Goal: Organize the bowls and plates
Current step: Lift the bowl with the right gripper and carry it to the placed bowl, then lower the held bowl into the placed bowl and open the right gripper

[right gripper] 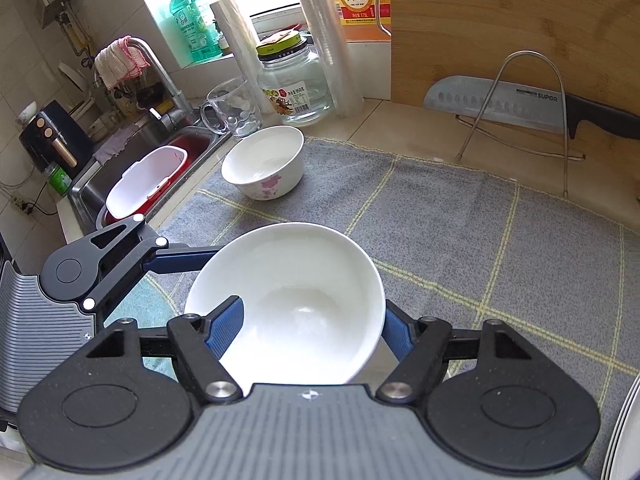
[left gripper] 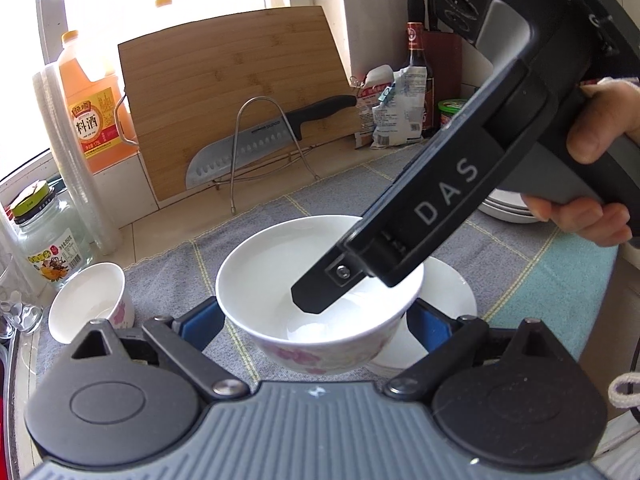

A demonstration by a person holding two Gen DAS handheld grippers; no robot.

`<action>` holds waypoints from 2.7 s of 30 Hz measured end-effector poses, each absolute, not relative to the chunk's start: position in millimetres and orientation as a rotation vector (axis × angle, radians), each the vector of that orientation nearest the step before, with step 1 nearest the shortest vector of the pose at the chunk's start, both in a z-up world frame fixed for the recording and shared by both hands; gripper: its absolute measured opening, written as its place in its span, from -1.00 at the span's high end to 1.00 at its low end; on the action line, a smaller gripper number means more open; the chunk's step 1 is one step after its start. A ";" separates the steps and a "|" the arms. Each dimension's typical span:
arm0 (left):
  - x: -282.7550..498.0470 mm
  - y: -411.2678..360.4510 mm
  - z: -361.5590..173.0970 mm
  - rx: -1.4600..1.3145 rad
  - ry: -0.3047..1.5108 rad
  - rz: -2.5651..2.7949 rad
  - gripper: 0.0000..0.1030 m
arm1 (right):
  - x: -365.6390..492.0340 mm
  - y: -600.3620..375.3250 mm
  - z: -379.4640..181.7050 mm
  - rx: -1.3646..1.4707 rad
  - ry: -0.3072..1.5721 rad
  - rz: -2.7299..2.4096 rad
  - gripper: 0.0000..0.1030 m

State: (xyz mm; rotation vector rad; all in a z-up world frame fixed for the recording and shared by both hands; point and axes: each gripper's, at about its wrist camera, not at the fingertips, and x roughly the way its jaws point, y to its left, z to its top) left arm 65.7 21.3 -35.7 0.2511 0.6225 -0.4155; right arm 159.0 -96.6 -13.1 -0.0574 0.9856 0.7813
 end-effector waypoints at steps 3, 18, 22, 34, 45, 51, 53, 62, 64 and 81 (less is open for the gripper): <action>62.4 15.6 -35.2 0.263 0.617 -0.438 -0.88 | 153.3 -103.8 -11.5 -0.048 0.984 0.765 -0.52; 64.4 -8.0 -42.4 0.282 0.639 -0.549 -0.88 | 137.9 -141.0 -15.5 -0.003 0.993 0.672 -0.52; 67.9 -12.6 -46.1 0.281 0.653 -0.565 -0.88 | 138.0 -146.8 -18.3 0.003 0.998 0.658 -0.52; 73.6 -19.1 -55.7 0.289 0.687 -0.571 -0.88 | 139.9 -147.5 -28.4 -0.005 1.023 0.651 -0.52; 76.6 -18.4 -58.6 0.281 0.703 -0.568 -0.88 | 143.7 -146.1 -32.2 -0.017 1.034 0.653 -0.52; 77.8 -18.1 -59.6 0.274 0.712 -0.574 -0.88 | 144.8 -145.5 -34.6 -0.020 1.043 0.654 -0.52; 78.7 -18.0 -59.7 0.270 0.714 -0.575 -0.88 | 145.6 -145.6 -35.1 -0.017 1.044 0.655 -0.52; 80.2 -17.5 -59.6 0.267 0.717 -0.579 -0.88 | 147.6 -145.6 -36.9 -0.020 1.049 0.654 -0.52; 80.6 -17.3 -59.6 0.265 0.718 -0.581 -0.88 | 148.1 -145.7 -37.1 -0.019 1.049 0.654 -0.52; 83.3 -15.6 -61.1 0.252 0.729 -0.596 -0.88 | 148.3 -146.3 -37.6 -0.015 1.050 0.655 -0.53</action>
